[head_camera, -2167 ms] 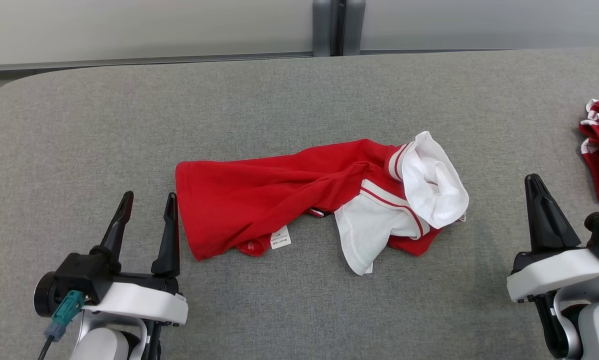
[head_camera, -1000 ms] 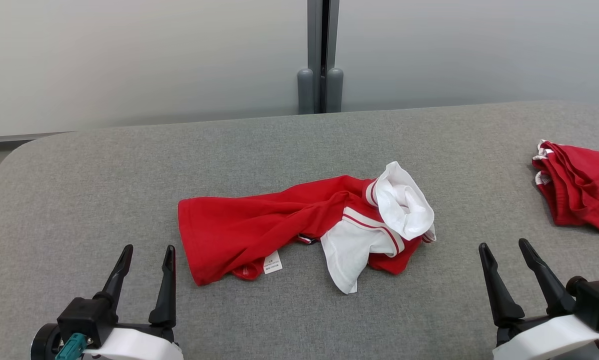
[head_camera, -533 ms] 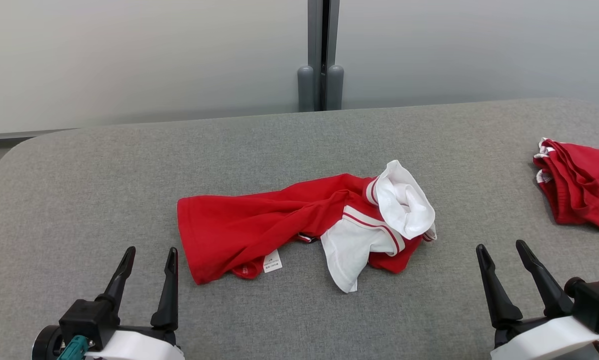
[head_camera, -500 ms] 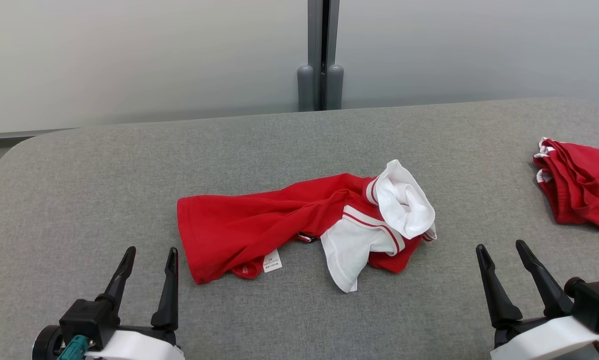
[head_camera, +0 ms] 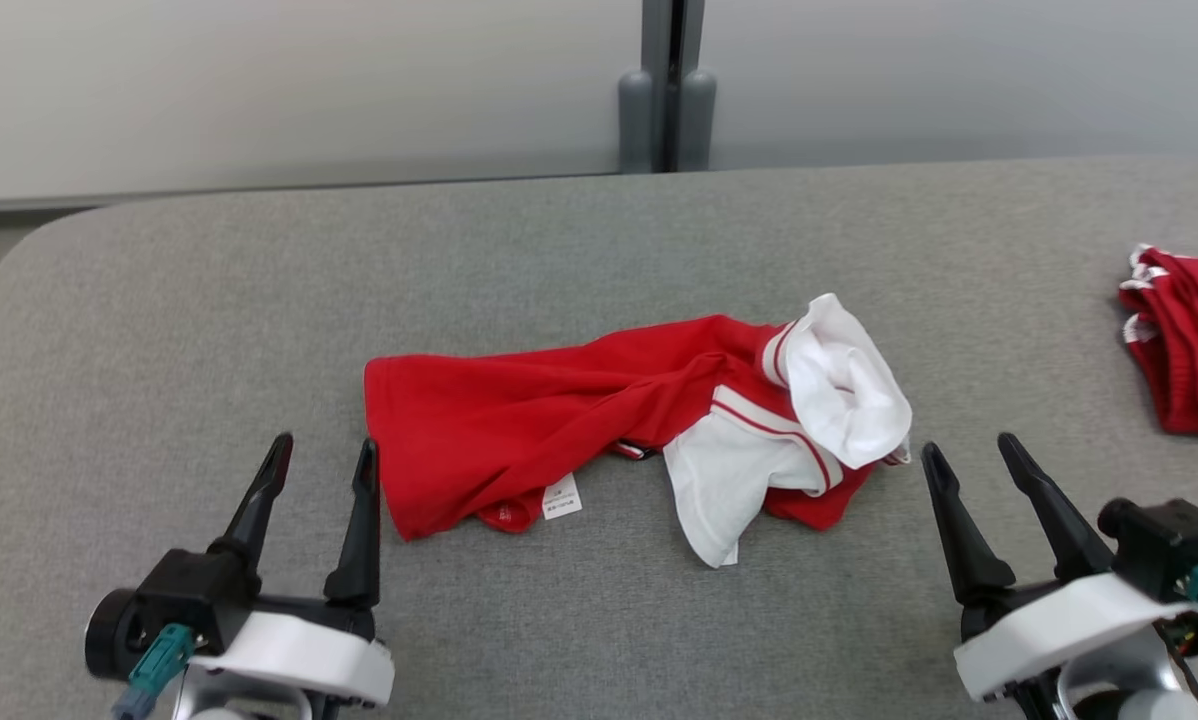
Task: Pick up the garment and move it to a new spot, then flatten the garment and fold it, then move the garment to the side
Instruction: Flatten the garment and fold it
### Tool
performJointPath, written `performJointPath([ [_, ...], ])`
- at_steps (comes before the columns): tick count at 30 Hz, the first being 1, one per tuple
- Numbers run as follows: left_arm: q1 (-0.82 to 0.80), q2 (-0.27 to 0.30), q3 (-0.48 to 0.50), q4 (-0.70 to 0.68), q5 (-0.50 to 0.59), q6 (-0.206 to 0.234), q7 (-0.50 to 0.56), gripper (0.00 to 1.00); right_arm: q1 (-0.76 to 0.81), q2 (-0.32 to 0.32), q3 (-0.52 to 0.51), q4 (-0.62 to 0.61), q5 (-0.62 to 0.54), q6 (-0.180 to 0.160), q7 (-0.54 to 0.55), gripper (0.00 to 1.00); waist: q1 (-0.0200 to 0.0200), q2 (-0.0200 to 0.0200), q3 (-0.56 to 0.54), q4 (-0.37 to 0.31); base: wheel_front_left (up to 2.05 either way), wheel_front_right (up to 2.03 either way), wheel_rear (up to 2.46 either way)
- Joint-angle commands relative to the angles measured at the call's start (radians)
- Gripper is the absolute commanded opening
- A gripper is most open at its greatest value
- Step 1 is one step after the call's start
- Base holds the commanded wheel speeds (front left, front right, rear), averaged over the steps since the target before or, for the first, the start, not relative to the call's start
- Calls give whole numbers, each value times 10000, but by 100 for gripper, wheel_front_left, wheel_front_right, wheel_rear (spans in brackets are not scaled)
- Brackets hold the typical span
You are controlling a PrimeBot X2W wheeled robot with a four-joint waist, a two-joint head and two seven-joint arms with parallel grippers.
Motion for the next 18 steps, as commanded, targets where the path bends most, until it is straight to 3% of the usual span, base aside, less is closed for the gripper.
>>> performJointPath([
  [1, -380, -56, -82, 19, 103, -90, -71, 100, -371, -82, 55, 241, 71, 0, -29, 100, 0, -1, 441, 312, 0, 0, 0],
  [6, -1017, -244, -311, 336, 152, -311, -281, 100, -1100, -75, 233, 995, 224, 0, -44, 100, 0, -1, 998, 718, 0, 0, 0],
  [7, -1109, -280, -340, 404, 156, -346, -324, 100, -1188, -101, 255, 1132, 257, 0, -8, 88, 0, -1, 1069, 779, 0, 0, 0],
  [8, -1109, -280, -340, 404, 156, -346, -324, 100, -1188, -101, 255, 1132, 257, 0, -8, 88, 0, -1, 1069, 779, 0, 0, 0],
  [9, -1182, -308, -352, 474, 143, -365, -362, 100, -1259, -103, 272, 1232, 312, 0, 27, 43, 0, -1, 1132, 829, 0, 0, 0],
  [10, -1254, -334, -361, 531, 138, -399, -421, 100, -1320, -131, 287, 1283, 331, 0, 41, 13, 0, -1, 1193, 871, 0, 0, 0],
  [11, -1326, -354, -361, 587, 135, -419, -450, 100, -1388, -131, 275, 1308, 371, 0, 2, 0, 0, -1, 1249, 904, 0, 0, 0],
  [18, -1575, -335, -207, 838, 124, -407, -659, 100, -1606, -311, -31, 646, 381, 0, -402, 0, 0, -1, 1414, 731, 0, 0, 0],
])
